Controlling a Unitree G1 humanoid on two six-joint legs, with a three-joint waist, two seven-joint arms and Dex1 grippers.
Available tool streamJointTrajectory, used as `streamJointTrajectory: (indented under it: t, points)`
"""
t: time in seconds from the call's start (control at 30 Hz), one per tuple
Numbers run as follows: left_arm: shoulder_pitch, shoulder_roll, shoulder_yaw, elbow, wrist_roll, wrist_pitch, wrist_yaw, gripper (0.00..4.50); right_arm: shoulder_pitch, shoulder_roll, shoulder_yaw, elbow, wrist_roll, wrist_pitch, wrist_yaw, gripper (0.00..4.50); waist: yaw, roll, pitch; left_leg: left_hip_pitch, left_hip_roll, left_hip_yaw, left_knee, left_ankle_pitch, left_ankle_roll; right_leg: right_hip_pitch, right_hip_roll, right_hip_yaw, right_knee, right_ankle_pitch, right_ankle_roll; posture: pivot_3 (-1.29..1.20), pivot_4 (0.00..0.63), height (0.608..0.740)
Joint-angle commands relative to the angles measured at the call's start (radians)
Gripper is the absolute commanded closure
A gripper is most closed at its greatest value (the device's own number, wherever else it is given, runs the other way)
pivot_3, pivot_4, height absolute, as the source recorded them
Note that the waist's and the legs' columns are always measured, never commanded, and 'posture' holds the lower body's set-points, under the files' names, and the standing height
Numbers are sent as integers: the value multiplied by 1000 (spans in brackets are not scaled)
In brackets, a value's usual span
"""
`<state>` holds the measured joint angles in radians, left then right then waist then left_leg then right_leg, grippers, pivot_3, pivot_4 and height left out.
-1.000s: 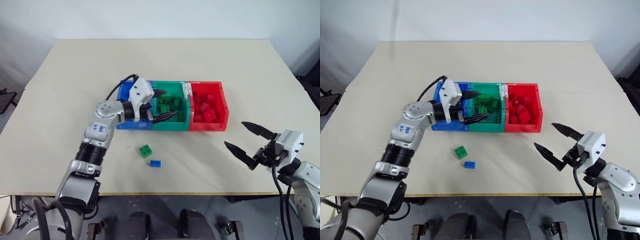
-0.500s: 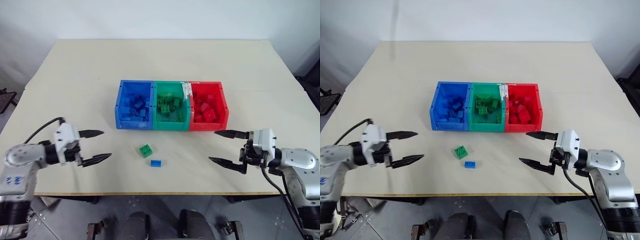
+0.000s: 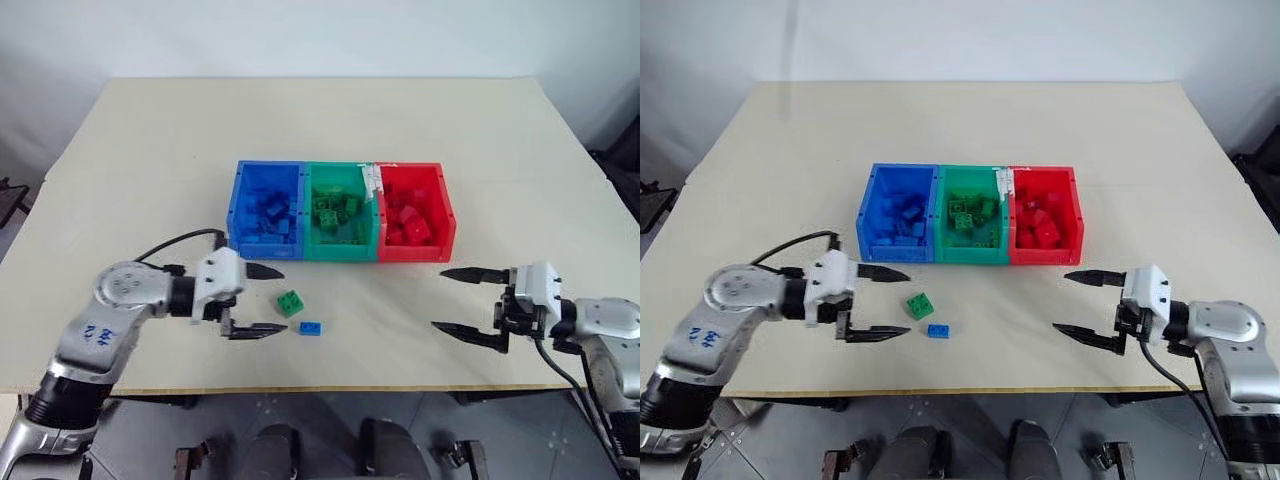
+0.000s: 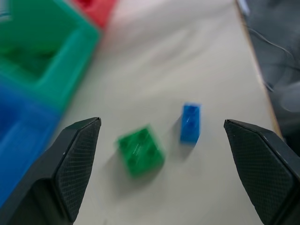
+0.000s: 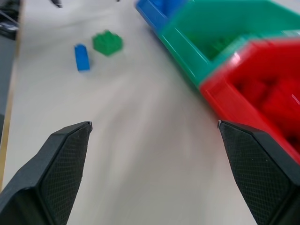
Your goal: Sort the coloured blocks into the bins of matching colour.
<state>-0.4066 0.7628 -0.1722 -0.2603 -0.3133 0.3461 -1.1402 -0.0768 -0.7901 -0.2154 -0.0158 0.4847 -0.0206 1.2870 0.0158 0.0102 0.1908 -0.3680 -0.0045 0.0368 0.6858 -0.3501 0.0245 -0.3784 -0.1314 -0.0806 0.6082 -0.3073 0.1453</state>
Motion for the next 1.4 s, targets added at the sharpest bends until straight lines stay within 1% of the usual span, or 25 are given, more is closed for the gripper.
streamJointTrajectory:
  t: [0.03, 0.1, 0.17, 0.3, 0.33, 0.4, 0.47, 0.6, 0.73, 0.77, 0.83, 0.93, 1.03, 1.07, 1.13, 1.2, 1.27, 1.33, 1.4]
  points:
    - [-77, -20, -181, 7, 114, 6, -62, 28, 57, -11, -65, -73, 15, -3, -38, 0, 6, 0, 0, 0, -1, 1, 0, 0, 0, 0, 0, 0, 0, 0, 0, 0, 150, 740]
    - [-94, -21, -222, 35, 185, -35, -45, 28, 84, -5, -81, -114, 25, 10, -63, 0, 4, 0, 0, 1, 0, 2, 0, 0, 0, 0, 0, 2, 0, 0, 0, 0, 150, 740]
    - [-97, -20, -238, 57, 233, -86, -32, 28, 102, -4, -95, -145, 41, 30, -85, 0, 4, 0, 0, 1, 0, 2, 0, 0, 0, 0, 1, 2, 0, 0, 0, 0, 150, 740]
    - [-125, -79, -268, 125, 271, -105, -25, 28, 161, 0, -120, -194, 43, 40, -114, 0, 13, 0, 0, 0, 1, 1, 1, 0, 0, 0, 1, 2, 0, 0, 0, 0, 150, 740]
    - [-128, -88, -269, 137, 277, -109, -26, 207, 166, 2, -119, -202, 40, 42, -120, 0, 16, 0, 0, -1, 0, 0, 2, 0, 0, 1, 0, 1, 0, 0, 0, 0, 150, 740]
    - [-134, -104, -274, 159, 286, -117, -33, 665, 179, 5, -127, -221, 44, 48, -135, 0, 19, 0, 0, -1, -1, -1, 4, 0, 1, 1, 0, 2, 0, 0, 1, 0, 150, 740]
    - [-135, -113, -273, 168, 286, -120, -37, 1245, 192, 3, -135, -234, 48, 52, -143, 0, 19, 0, 0, -1, -1, -1, 5, 0, 2, 2, -1, 2, 0, 1, 2, 0, 150, 740]
    - [-124, -116, -263, 170, 287, -119, -39, 2574, 211, 0, -140, -239, 49, 50, -147, 0, 17, 0, 0, -1, -1, -1, 6, 0, 2, 2, 0, 2, 0, 1, 2, 0, 150, 740]
    - [-103, -113, -252, 162, 269, -132, -52, 3798, 215, 4, -131, -244, 45, 47, -156, 0, 13, 0, 0, -1, -1, -1, 6, 0, 2, 2, 0, 3, 1, 1, 2, 0, 150, 740]
    - [-94, -121, -239, 162, 257, -163, -48, 4021, 216, 5, -130, -246, 46, 48, -157, 0, 12, 0, 0, -1, -1, -1, 6, 0, 2, 2, 0, 3, 1, 1, 2, 0, 150, 740]
    - [-66, -160, -163, 186, 224, -224, 24, 4005, 201, 23, -118, -265, 73, 64, -173, 0, 10, 0, 0, -1, 0, -1, 6, 0, 2, 2, -1, 3, 1, 1, 2, 0, 150, 740]
    - [-26, -186, -49, 225, 181, -334, 86, 4005, 171, 48, -96, -298, 98, 92, -200, 0, 9, 0, 0, -1, 0, -2, 7, 0, 2, 2, -1, 2, 2, 1, 2, 0, 150, 740]
    - [-6, -204, 30, 240, 157, -368, 143, 4005, 159, 59, -81, -310, 89, 98, -208, 0, 8, 0, 0, -1, 0, -2, 7, 0, 2, 2, -1, 2, 2, 1, 2, 0, 150, 740]
    - [1, -218, 80, 230, 109, -343, 165, 4005, 148, 68, -71, -311, 86, 95, -215, 0, 8, 0, 0, -1, 0, -2, 7, 0, 2, 2, -1, 2, 2, 1, 2, 0, 150, 740]
    - [-12, -259, 212, 226, 14, -275, 269, 4005, 108, 99, -51, -304, 85, 82, -241, 0, 9, 0, 0, -1, 0, -2, 7, 0, 2, 2, -1, 2, 2, 1, 2, 0, 150, 740]
    - [-49, -275, 279, 242, -10, -214, 350, 4005, 74, 126, -42, -295, 84, 71, -256, 0, 9, 0, 0, -2, 0, -2, 9, 0, 2, 2, -2, 2, 2, 1, 2, 0, 150, 740]
    - [-102, -275, 299, 280, 3, -145, 412, 4005, 47, 143, -32, -284, 73, 62, -267, 0, 11, 0, 0, -1, 0, -3, 9, 0, 2, 2, -2, 1, 3, 1, 2, 0, 150, 740]
    - [-185, -293, 304, 345, 4, -38, 479, 4005, 26, 152, -18, -271, 63, 59, -271, 0, 15, 0, 0, -2, -1, -3, 9, 0, 2, 2, -2, 1, 4, 1, 2, 0, 150, 740]
    - [-242, -312, 293, 382, 7, -16, 494, 4005, 14, 160, -9, -259, 55, 55, -273, 0, 15, -1, 0, -2, -2, -3, 10, 0, 2, 2, -1, 1, 3, 1, 3, 0, 150, 740]
